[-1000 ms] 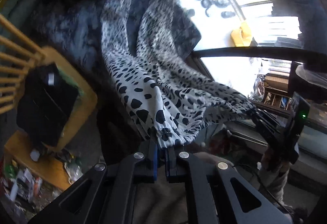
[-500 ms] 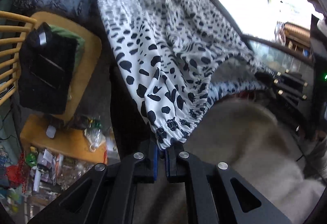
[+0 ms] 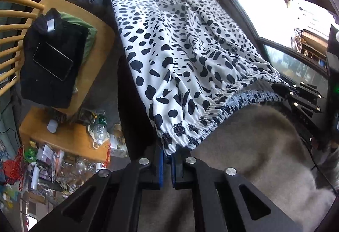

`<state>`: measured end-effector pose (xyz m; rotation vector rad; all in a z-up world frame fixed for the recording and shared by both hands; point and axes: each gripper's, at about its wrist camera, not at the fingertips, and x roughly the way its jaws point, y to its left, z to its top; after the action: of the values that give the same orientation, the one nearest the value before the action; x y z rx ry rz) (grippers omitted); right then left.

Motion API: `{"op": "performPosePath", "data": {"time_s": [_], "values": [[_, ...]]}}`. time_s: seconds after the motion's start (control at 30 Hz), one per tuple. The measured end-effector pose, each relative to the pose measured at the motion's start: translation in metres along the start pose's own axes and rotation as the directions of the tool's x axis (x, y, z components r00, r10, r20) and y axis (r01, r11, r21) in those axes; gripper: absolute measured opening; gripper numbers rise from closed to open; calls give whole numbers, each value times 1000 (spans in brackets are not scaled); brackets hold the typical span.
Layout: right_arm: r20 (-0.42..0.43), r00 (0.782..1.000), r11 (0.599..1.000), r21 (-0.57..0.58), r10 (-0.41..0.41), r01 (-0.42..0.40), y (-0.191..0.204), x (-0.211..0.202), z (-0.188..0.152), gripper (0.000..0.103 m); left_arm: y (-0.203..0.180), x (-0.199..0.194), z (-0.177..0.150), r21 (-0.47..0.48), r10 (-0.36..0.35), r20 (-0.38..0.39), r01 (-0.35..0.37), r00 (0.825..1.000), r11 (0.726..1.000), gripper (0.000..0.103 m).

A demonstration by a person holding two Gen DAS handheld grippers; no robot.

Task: Fold clothes
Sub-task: 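Lift the spotted trousers by the cuff with both grippers, letting the legs hang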

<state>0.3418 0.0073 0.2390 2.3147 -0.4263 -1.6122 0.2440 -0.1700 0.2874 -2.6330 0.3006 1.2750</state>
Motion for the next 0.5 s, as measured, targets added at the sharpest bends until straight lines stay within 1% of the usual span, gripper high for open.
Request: {"op": "performPosePath", "data": {"time_s": [0.17,0.3,0.4,0.5], "values": [[-57,998,1000,-14,23,-24,3,13,-6,3,-3,21,9,-3,3,-68,-3,998,1000,5],[-45,999,1000,-11,10,-11,-2,12,0,3,-7,27,18,-8,5,-90,-6,996,1000,5],[-11,1000,1000,-11,-8,8,-6,2,17,3,-8,22,24,-14,-1,-73,0,997,1000,5],[24,999,1000,-11,-26,27,-11,-8,34,3,-6,7,36,-29,-5,-22,5,1000,1000,5]]}}
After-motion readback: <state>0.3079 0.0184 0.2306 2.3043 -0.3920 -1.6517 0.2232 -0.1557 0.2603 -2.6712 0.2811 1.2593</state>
